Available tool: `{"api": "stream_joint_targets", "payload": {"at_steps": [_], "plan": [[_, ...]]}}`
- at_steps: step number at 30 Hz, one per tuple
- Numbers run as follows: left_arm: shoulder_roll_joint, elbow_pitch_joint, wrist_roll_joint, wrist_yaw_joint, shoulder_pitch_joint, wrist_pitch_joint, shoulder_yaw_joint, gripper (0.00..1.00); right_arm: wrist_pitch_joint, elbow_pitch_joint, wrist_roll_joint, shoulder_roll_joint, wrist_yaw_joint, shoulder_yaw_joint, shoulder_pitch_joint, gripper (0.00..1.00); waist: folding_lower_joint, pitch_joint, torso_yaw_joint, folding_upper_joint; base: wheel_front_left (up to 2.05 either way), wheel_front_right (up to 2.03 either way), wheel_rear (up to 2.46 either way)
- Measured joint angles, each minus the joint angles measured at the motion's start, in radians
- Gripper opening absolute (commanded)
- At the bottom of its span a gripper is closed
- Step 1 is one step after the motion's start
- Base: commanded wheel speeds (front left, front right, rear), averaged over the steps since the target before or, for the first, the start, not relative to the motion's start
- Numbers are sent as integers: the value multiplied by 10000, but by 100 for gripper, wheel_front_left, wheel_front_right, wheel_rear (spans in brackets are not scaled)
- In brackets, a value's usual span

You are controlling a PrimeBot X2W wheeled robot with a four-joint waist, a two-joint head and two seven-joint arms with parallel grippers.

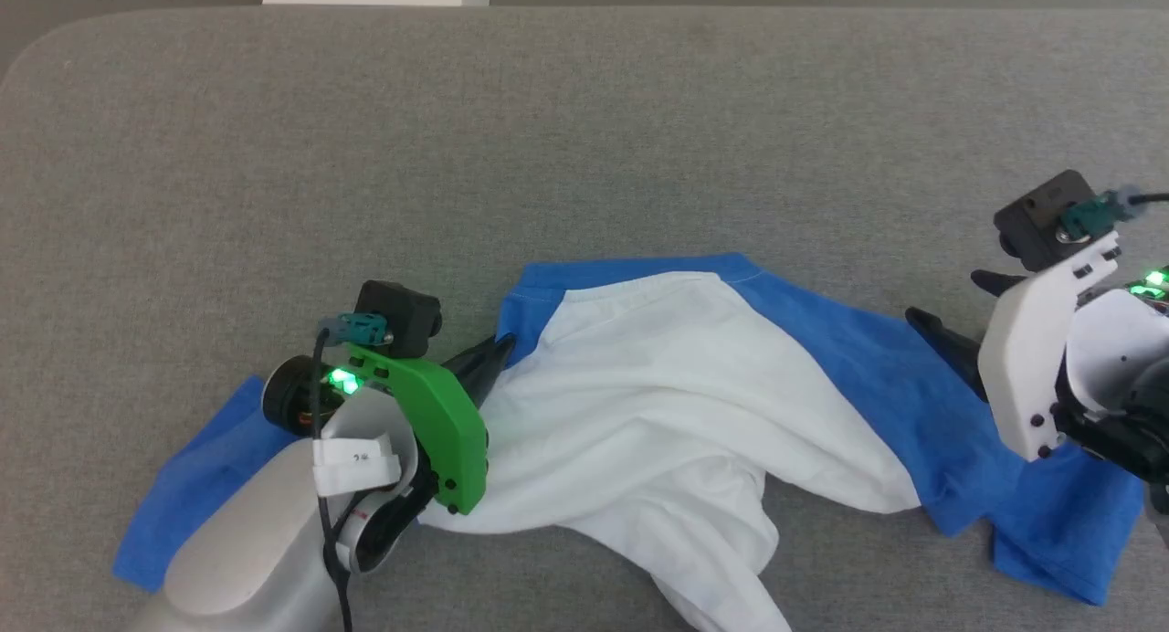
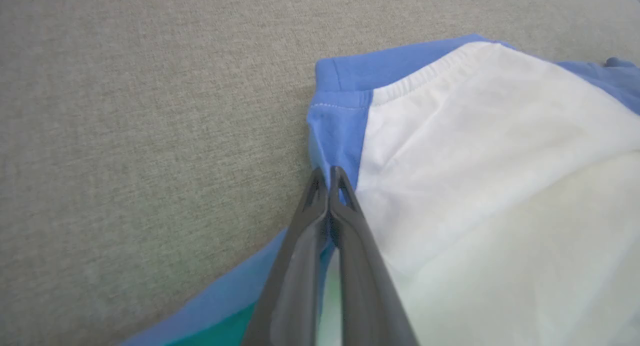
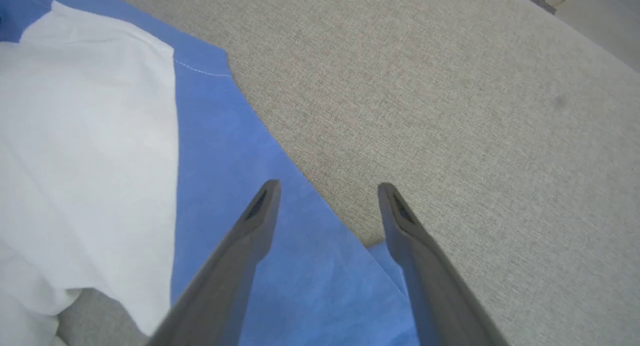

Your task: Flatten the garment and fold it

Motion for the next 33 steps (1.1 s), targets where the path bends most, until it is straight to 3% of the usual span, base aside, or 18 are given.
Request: {"api": "stream_joint_targets", "payload": {"at_steps": [6,16,17,18,19,24,33], "plan": [[-205,13,15,-8,-248,29,-109,0,454,587,892,-497,2,1198,-454,100,0,304,275,0,0,0,0],[-510,280,19,-194,-676,15,-217,0,324,1246,1592,-1386,0,2665,-1249,100,0,732,862,0,0,0,0],[-529,311,19,-205,-701,13,-222,0,372,1256,1682,-1503,-2,2811,-1332,59,0,760,910,-1,0,0,0],[-546,347,19,-238,-726,8,-222,0,408,1248,1797,-1636,0,2959,-1447,33,0,794,968,-1,0,0,0],[-550,393,17,-265,-754,-19,-221,0,410,1256,1864,-1718,0,3068,-1545,0,0,823,1016,0,0,0,0],[-593,677,-46,-370,-806,-180,-171,0,-130,1390,1871,-1825,0,3427,-1768,0,0,774,1117,-1,0,0,0],[-554,802,35,-424,-793,-1833,453,0,-4079,2941,809,-531,4,2027,-1742,0,1,-23,835,-1,0,0,0]]}}
